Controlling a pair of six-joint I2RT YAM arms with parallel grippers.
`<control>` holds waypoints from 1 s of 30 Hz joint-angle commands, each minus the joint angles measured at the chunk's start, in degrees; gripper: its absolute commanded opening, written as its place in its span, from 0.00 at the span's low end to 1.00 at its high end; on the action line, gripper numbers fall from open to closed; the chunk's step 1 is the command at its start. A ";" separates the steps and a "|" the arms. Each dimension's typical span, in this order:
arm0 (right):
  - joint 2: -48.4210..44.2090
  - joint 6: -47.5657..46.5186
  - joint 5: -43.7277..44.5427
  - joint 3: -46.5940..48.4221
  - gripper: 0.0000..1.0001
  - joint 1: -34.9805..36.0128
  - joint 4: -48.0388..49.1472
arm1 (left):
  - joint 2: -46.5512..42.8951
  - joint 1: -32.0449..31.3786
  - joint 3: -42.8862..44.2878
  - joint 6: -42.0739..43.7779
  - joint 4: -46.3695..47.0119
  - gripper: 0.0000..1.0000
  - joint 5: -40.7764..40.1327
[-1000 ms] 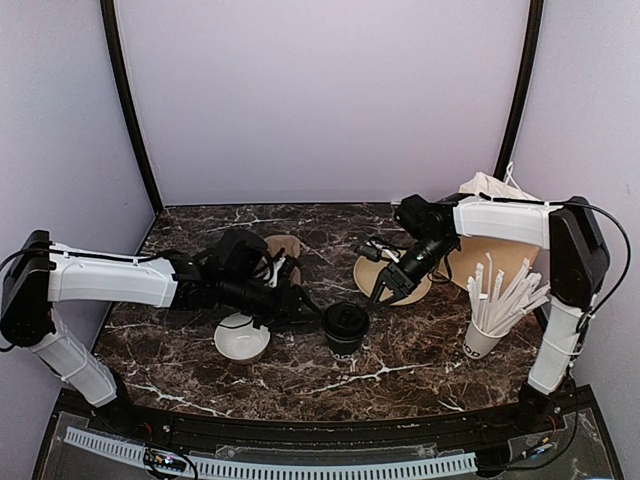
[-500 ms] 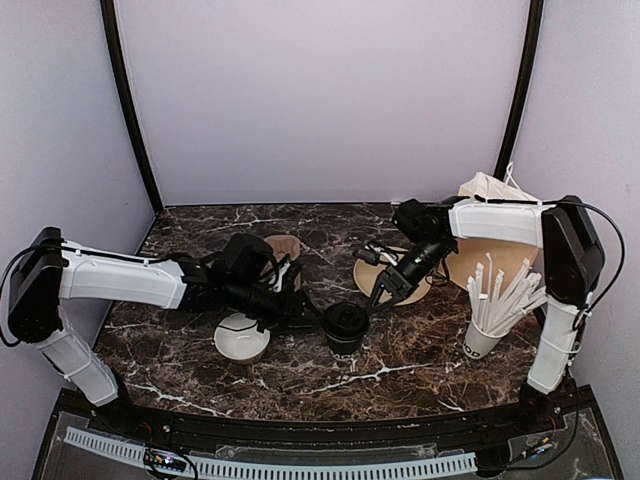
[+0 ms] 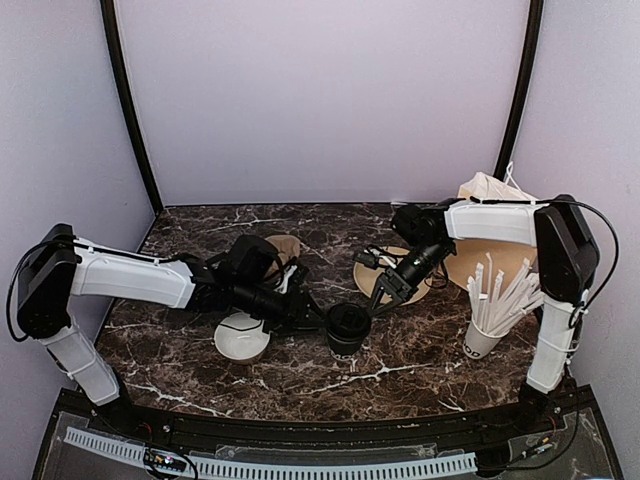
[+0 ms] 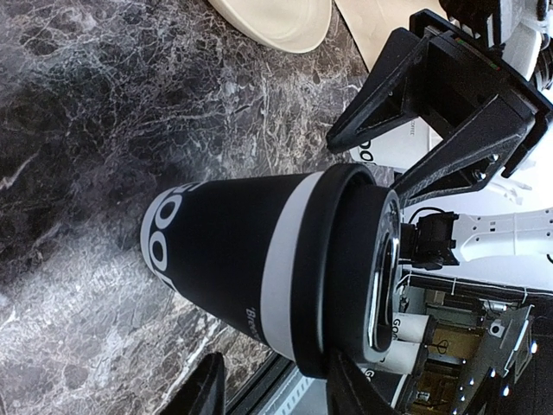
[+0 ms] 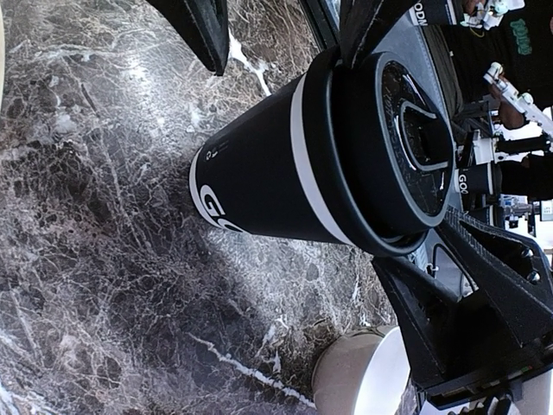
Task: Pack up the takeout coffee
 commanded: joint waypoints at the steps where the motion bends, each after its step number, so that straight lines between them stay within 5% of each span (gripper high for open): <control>1: 2.44 -0.42 0.36 0.48 0.43 1.61 0.43 | 2.23 -0.50 0.19 1.31 -1.13 0.42 -1.27; 9: 4.21 3.22 7.90 -1.11 0.42 2.35 3.15 | 7.98 1.11 -3.61 3.88 -9.53 0.38 -2.89; 18: 6.65 5.57 17.95 -1.13 0.39 2.43 3.60 | 11.25 2.81 -10.86 1.96 -2.36 0.36 -0.01; 30: -1.73 -3.74 -0.05 5.21 0.44 1.44 -3.43 | -2.07 -2.05 3.13 13.40 -7.55 0.46 -3.67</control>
